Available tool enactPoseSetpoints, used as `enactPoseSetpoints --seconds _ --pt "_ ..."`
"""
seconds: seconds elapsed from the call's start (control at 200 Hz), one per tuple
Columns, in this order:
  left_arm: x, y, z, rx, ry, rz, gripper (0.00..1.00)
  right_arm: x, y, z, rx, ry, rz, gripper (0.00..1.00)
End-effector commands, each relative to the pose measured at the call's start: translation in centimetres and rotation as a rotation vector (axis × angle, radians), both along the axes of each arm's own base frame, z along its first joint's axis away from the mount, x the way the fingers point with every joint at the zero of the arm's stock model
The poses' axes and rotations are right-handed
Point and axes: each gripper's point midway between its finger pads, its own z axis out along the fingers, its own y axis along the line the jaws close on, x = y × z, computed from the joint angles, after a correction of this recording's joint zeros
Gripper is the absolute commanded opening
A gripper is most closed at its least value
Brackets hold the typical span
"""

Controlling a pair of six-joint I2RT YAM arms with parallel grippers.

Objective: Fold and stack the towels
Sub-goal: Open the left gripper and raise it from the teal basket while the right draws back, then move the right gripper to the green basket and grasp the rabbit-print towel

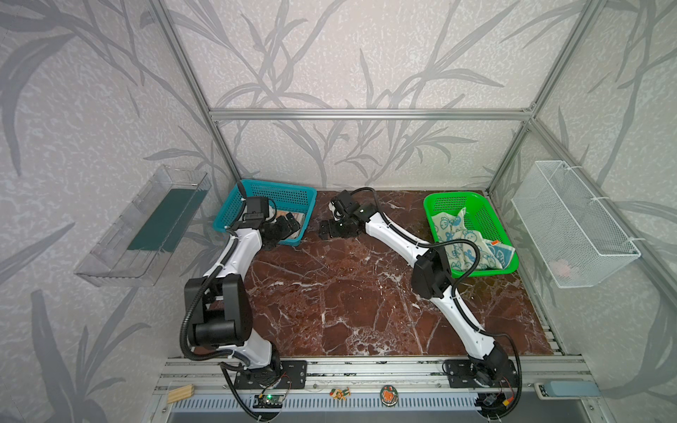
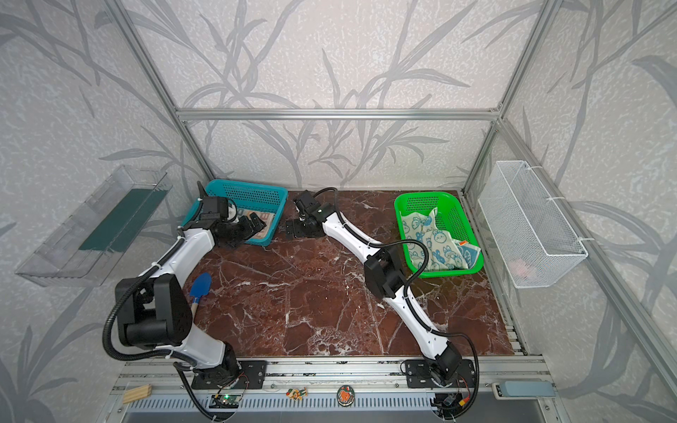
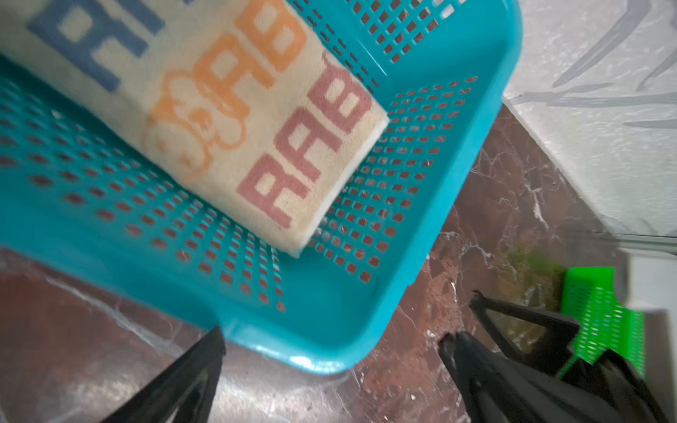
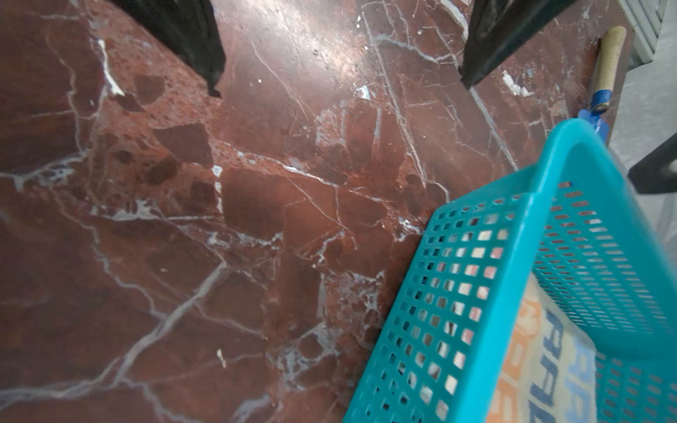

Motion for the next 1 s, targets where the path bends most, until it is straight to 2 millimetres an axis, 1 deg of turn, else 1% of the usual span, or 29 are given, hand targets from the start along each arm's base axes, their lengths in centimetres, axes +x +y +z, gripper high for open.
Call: enactPoseSetpoints --seconds 0.0,0.135,0.275,0.395,0.47,0.615,0.695,0.85,0.995 --pt "0.3 -0.9 0.2 -0.135 -0.024 0.077 0.99 0.0 -1.0 5.3 0.035 -0.073 0.009 0.99" --pt "1.0 -1.2 -0.1 -0.168 -0.038 0.093 0.99 0.0 -2.8 6.2 0.058 -0.080 -0.003 0.99" --pt "1.5 -0.9 -1.5 -0.163 -0.010 0.109 0.99 0.0 -4.9 6.9 0.077 -0.080 -0.027 0.99" --pt "2.6 -1.0 -2.3 -0.175 -0.022 0.124 0.99 0.0 -6.9 7.2 0.083 -0.081 -0.053 0.99" --pt "3.7 -1.2 -2.3 -0.176 -0.042 0.124 0.99 0.1 -8.3 7.5 0.097 -0.081 -0.073 0.99" --pt "5.7 -2.7 -1.9 -0.143 -0.058 0.082 0.99 -0.2 -10.6 7.6 0.102 -0.077 -0.100 0.99" --pt "6.3 -3.7 -2.3 -0.117 -0.048 0.059 0.99 -0.4 -11.9 7.7 0.103 -0.080 -0.112 0.99" --pt "6.6 -4.6 -3.0 -0.104 -0.036 0.048 0.99 -0.8 -13.8 7.9 0.101 -0.082 -0.134 0.99" --pt "5.7 -4.7 -2.7 -0.089 -0.035 0.043 0.99 -1.3 -15.2 8.2 0.090 -0.089 -0.141 0.99"
